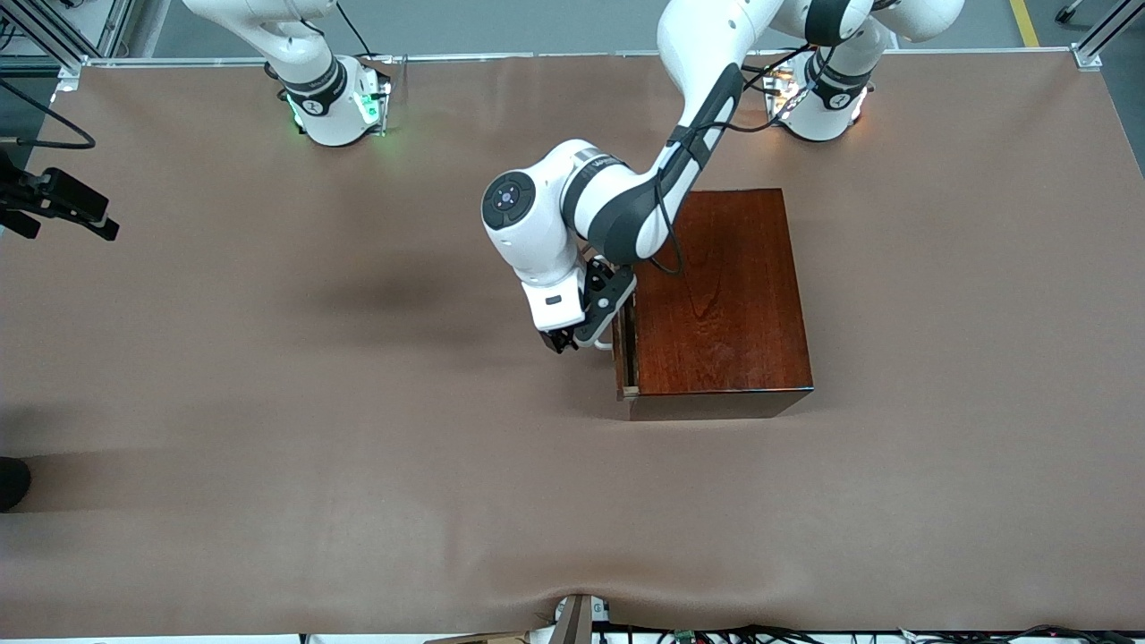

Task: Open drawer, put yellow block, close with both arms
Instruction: 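Push the drawer shut into the box with the left gripper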

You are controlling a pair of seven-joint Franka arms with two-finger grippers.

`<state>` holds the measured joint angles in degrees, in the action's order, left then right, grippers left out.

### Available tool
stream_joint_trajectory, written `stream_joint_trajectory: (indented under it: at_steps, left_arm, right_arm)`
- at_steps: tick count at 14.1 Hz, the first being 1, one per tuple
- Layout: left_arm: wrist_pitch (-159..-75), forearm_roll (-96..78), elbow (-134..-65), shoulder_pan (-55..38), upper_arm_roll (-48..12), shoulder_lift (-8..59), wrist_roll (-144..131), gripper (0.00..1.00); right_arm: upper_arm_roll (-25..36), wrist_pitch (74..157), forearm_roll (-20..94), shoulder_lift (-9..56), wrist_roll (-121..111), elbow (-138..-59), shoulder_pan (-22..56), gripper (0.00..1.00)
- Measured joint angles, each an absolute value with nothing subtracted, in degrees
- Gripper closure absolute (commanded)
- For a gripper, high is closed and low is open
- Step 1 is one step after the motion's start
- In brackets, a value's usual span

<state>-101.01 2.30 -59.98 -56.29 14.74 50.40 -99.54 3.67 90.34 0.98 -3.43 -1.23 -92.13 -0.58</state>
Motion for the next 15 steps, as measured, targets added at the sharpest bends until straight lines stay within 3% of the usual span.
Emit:
stream_joint_trajectory:
  at_steps: [15]
  left_arm:
    - [-99.0, 1.6, -59.4, -53.2, 13.8, 49.3, -94.3, 0.0]
  right_arm:
    - [3.6, 90.5, 1.0, -3.3, -1.2, -92.1, -0.6, 0.0]
